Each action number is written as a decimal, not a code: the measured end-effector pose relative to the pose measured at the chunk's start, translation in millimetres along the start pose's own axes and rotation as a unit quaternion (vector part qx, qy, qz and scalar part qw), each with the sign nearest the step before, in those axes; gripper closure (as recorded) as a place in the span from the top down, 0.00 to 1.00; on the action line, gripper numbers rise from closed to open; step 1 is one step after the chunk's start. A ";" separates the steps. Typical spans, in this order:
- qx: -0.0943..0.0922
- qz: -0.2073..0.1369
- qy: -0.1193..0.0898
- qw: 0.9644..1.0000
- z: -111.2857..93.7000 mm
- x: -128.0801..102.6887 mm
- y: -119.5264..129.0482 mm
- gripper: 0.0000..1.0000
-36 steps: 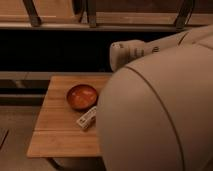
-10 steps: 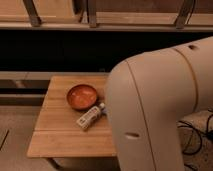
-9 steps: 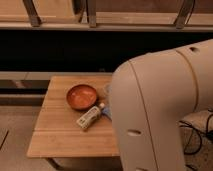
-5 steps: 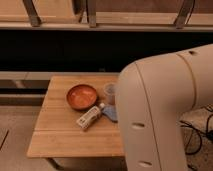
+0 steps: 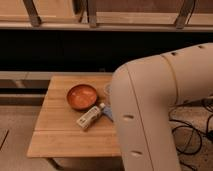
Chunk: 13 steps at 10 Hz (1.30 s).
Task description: Drag the pepper across the table
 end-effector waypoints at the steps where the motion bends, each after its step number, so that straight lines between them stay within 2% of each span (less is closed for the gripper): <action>1: 0.000 0.001 0.000 1.000 -0.1 -0.3 0.6 0.80; 3: -0.006 -0.007 -0.005 1.000 4.4 -1.3 -2.1 0.80; 8: -0.018 -0.049 -0.042 0.998 40.1 -1.9 -32.7 0.80; 11: -0.030 -0.036 -0.056 0.997 56.3 -1.7 -23.9 0.80; 13: -0.029 -0.022 -0.079 0.996 73.7 -8.3 -19.3 0.79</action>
